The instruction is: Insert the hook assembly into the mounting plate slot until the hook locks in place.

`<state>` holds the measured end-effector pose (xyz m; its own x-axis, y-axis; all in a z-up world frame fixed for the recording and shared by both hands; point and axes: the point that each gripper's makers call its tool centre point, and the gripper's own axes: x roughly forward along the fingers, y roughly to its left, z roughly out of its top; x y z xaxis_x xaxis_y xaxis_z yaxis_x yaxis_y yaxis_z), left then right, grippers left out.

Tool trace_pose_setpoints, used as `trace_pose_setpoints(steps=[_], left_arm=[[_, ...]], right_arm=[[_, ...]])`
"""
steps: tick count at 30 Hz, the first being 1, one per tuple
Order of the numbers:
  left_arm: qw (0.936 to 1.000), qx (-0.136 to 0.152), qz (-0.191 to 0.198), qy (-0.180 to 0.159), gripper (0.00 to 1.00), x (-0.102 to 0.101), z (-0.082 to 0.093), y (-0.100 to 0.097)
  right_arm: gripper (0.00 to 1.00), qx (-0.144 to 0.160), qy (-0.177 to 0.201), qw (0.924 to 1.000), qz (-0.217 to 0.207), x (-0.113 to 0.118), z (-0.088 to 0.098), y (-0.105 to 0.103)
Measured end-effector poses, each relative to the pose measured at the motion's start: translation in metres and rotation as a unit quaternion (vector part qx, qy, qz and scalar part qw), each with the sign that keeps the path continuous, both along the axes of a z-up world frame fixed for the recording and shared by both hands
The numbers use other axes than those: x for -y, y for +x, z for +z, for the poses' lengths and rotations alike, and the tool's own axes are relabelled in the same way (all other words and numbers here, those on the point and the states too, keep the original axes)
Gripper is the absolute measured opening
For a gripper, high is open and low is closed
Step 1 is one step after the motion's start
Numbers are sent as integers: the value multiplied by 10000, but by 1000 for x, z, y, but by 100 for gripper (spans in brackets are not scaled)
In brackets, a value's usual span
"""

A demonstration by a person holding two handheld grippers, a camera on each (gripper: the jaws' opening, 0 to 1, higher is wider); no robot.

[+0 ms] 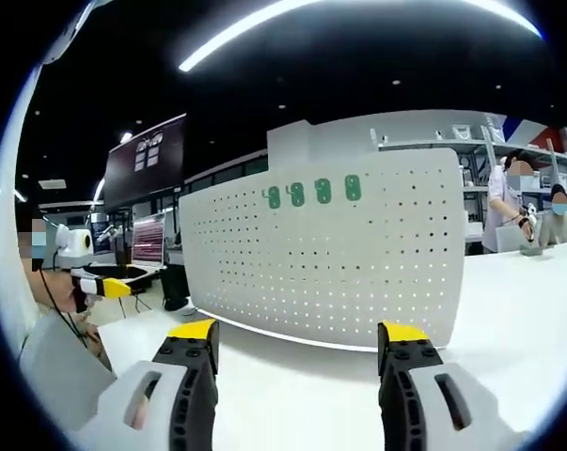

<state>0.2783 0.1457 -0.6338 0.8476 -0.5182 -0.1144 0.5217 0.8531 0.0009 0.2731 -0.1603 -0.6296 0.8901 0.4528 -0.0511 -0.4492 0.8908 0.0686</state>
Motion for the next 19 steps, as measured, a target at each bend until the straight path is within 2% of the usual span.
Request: trace_pose_setpoints(steps=[5,13,19], left_arm=[[9999,14,95,-141,86,-5,3,1],[9999,17,97,-63,86,-4,2,0],[9999,-19,60,-129,84,-4,1,-1]], right_arm=[[66,-35,91,10000,-18,1,0,0],[66,-49,93,9999,16,-1,-1,-1],[66,-65,106,9999,5,-1,-2,-1]])
